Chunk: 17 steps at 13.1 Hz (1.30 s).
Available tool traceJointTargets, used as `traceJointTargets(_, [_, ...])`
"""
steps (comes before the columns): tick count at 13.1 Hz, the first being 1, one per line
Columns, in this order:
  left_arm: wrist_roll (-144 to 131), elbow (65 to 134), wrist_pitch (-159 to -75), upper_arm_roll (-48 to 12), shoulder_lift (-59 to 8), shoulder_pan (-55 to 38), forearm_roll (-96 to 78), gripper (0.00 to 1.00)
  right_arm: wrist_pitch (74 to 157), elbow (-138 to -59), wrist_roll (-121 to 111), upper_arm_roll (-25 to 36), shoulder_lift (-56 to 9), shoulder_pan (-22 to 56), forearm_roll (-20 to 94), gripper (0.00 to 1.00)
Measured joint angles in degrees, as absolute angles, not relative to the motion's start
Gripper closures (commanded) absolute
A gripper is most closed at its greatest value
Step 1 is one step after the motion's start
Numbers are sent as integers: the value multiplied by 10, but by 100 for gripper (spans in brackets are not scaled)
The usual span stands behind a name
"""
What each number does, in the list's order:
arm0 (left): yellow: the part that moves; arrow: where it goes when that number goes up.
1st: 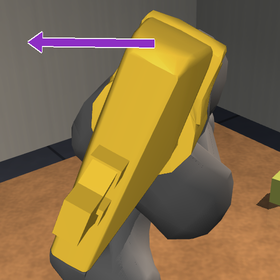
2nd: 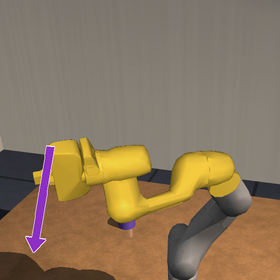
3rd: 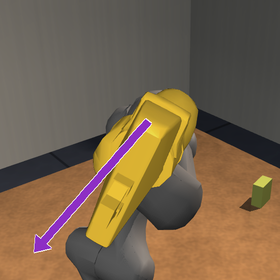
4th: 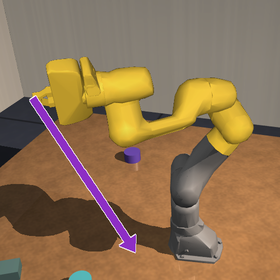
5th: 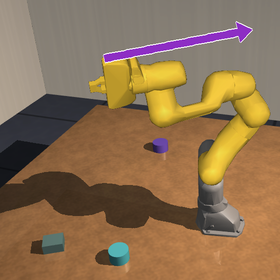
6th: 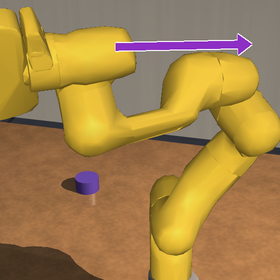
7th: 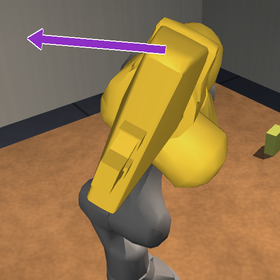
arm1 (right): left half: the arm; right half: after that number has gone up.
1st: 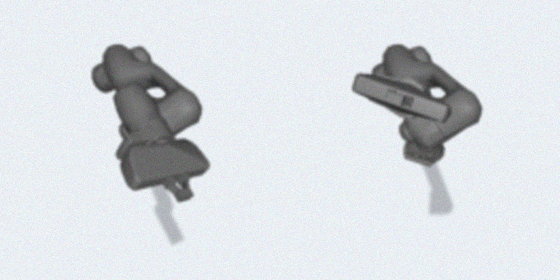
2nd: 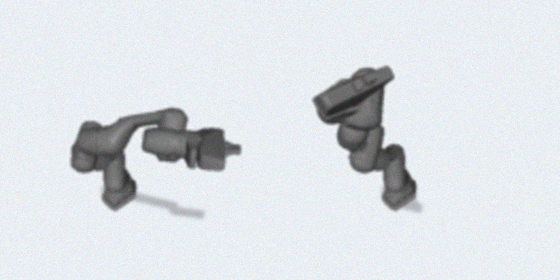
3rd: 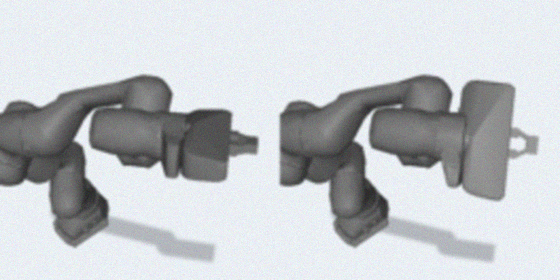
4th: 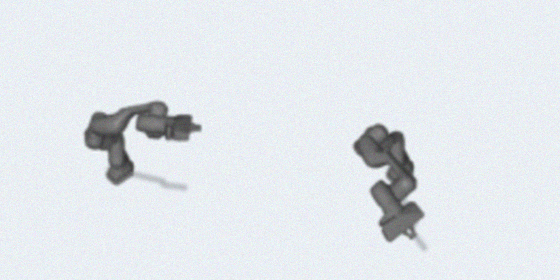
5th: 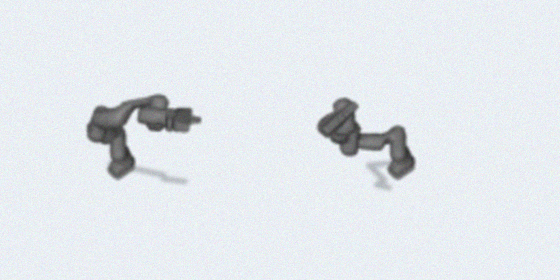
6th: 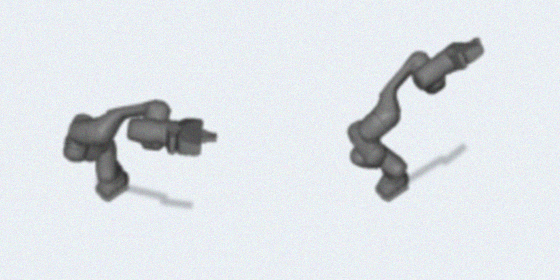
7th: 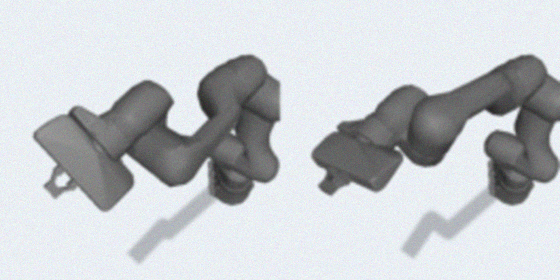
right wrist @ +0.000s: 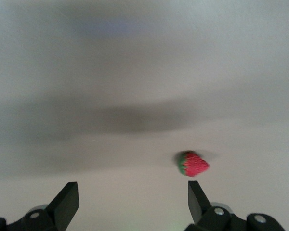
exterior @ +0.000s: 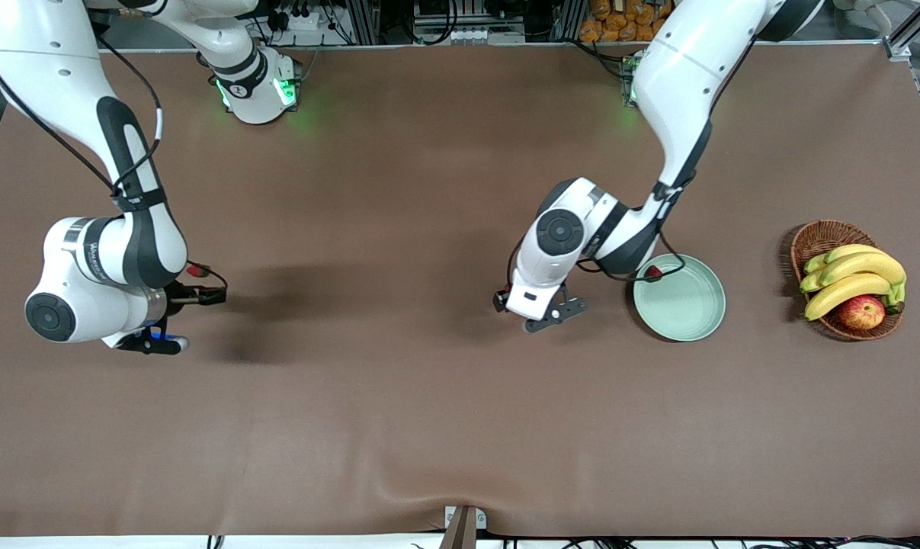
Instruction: Collect all strawberries into plate
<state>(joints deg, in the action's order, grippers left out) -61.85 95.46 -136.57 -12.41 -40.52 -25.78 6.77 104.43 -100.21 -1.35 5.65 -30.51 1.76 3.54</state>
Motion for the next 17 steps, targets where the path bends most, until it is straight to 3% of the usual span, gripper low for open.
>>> traceJointTargets(3, [-618, 950, -1366, -124, -421, -270, 68, 24, 1048, -1017, -55, 62, -319, -4, 16, 0])
traceJointTargets(6, [-618, 950, -1366, -123, -424, -274, 69, 66, 1051, -1018, -65, 64, -342, -10, 0, 0])
traceJointTargets(8, [-613, 950, -1365, -123, -424, -275, 70, 100, 1051, -1020, -65, 64, -356, -10, -3, 0])
traceJointTargets(10, [-602, 950, -1365, -123, -425, -275, 70, 100, 1058, -1025, -67, 66, -366, -10, -4, 2])
traceJointTargets(12, [-600, 948, -1355, -122, -424, -274, 70, 100, 1079, -1036, -87, 69, -371, -13, -4, 12])
traceJointTargets(17, [-507, 929, -1214, -116, -364, -215, 70, 100, 1090, -1046, -104, 70, -372, -25, -4, 62])
